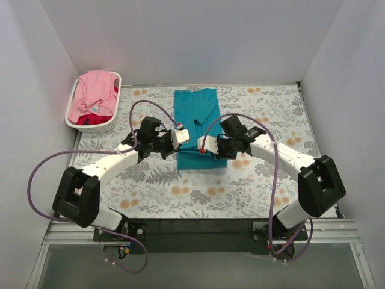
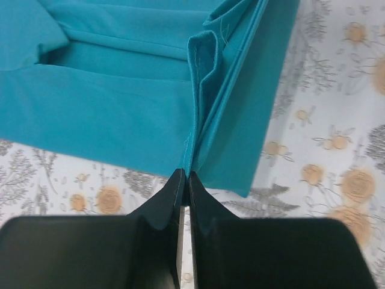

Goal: Fold and stack the t-shirts
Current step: Fold the tshirt

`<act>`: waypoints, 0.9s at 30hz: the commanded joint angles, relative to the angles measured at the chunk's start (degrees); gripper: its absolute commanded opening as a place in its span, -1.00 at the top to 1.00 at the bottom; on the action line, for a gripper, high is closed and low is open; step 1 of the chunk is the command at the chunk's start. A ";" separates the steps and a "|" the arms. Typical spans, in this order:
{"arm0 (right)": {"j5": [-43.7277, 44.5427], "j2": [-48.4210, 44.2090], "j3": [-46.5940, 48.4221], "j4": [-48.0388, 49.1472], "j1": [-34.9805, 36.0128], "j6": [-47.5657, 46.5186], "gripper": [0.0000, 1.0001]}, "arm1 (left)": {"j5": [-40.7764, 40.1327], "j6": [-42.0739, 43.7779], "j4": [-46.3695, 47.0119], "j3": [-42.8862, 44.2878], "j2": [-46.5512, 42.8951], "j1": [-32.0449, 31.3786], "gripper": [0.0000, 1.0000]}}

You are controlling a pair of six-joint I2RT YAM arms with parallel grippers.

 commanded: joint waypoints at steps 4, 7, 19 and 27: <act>1.33 10.09 12.04 -1.89 -4.86 -6.54 0.97 | 1.05 3.56 4.97 7.55 7.86 3.53 1.00; 1.51 14.31 16.35 -1.72 -6.44 -7.95 0.97 | 1.49 4.09 5.76 10.20 12.08 5.12 1.00; 1.33 26.45 29.72 -1.72 -9.79 -10.42 0.97 | 2.37 4.88 9.80 20.66 23.33 8.99 1.00; 1.33 33.93 38.16 -1.46 -11.02 -10.15 0.97 | 0.88 5.58 12.53 24.09 29.40 10.22 1.00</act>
